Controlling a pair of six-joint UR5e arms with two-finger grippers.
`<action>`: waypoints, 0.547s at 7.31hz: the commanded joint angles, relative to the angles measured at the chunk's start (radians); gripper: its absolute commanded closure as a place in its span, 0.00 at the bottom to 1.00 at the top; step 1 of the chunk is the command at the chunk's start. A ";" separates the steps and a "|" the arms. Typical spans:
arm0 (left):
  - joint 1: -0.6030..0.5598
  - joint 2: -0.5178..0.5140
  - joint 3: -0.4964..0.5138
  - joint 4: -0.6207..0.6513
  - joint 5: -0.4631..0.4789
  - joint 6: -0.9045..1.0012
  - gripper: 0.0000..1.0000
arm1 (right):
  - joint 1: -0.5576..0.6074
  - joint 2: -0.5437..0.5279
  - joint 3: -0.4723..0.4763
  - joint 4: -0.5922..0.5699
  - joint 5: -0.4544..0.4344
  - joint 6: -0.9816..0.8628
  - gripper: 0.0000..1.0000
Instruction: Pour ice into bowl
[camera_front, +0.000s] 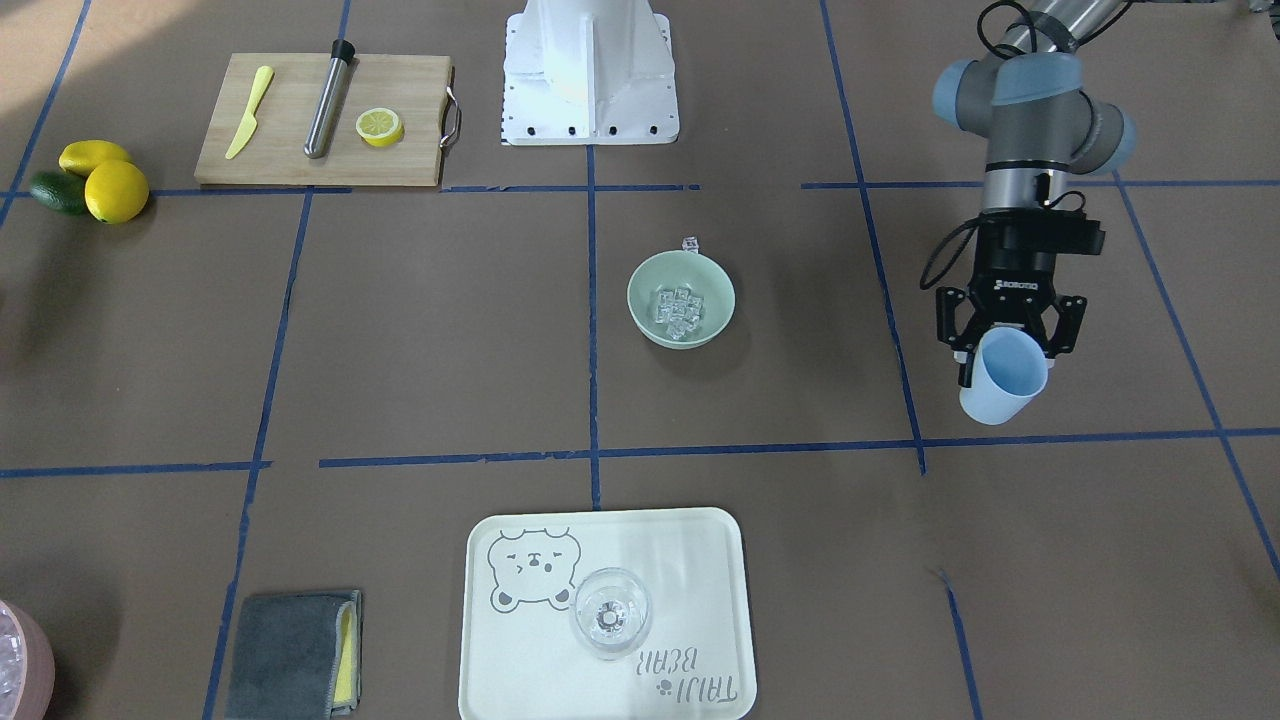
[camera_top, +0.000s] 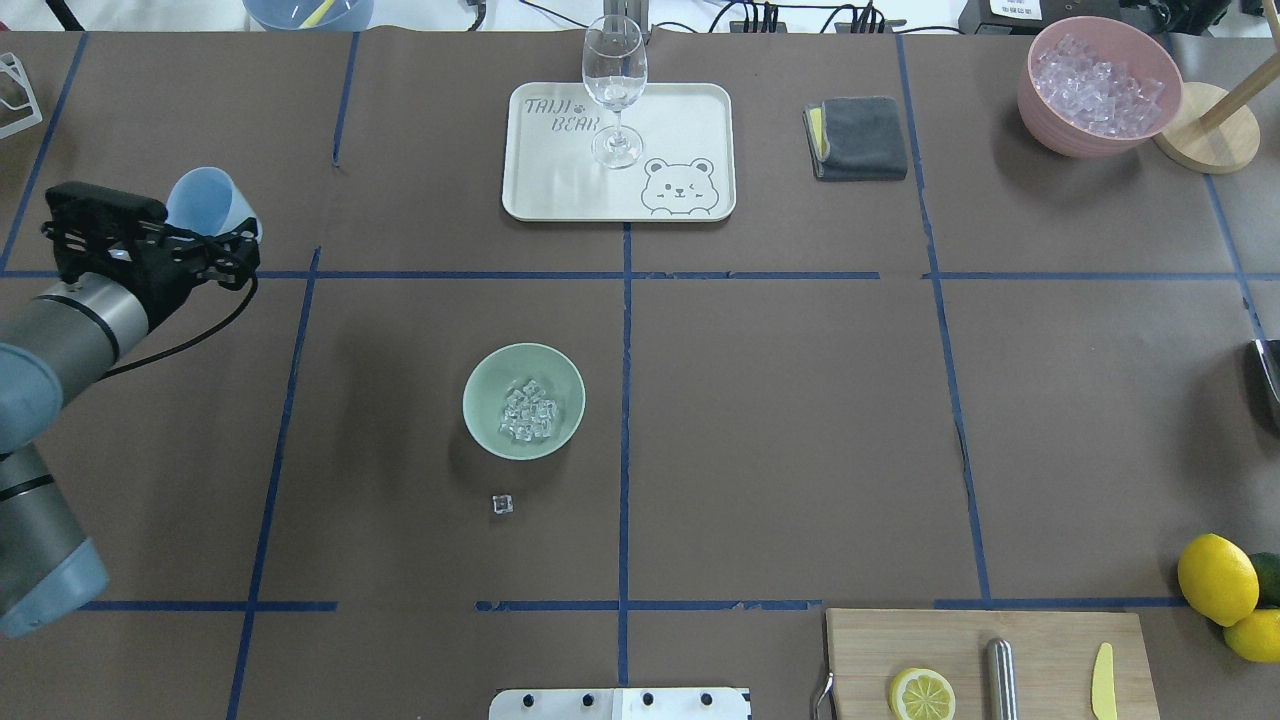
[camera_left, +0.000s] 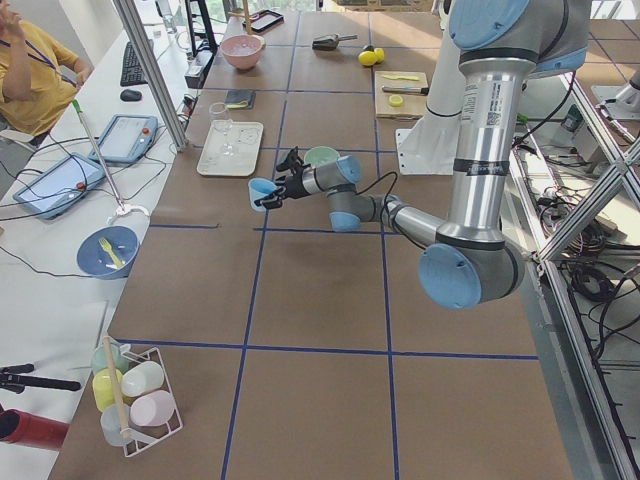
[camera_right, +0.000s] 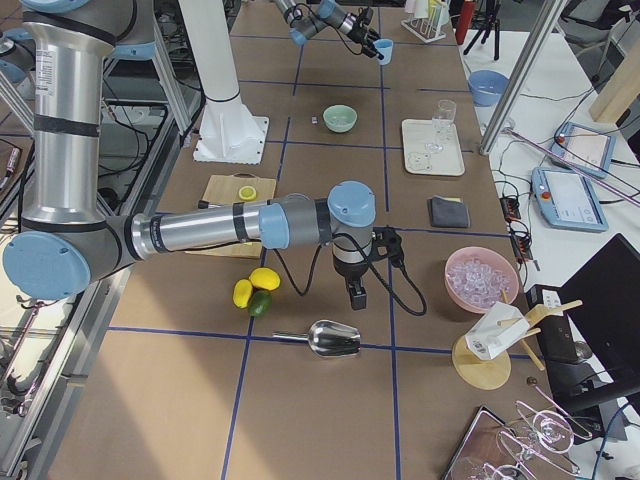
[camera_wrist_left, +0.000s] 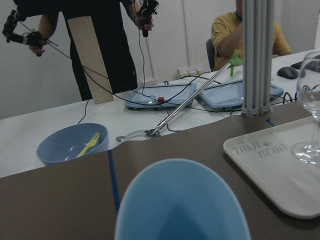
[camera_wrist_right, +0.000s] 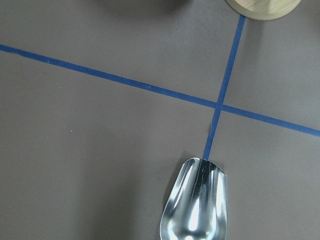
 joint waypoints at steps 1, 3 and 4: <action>-0.030 0.170 0.031 -0.137 -0.061 -0.149 1.00 | 0.000 0.000 0.001 0.000 0.000 0.000 0.00; -0.021 0.203 0.130 -0.269 -0.035 -0.212 1.00 | 0.000 -0.001 0.010 0.000 0.000 0.001 0.00; -0.014 0.199 0.156 -0.269 -0.035 -0.234 1.00 | 0.000 -0.001 0.012 0.000 0.000 0.001 0.00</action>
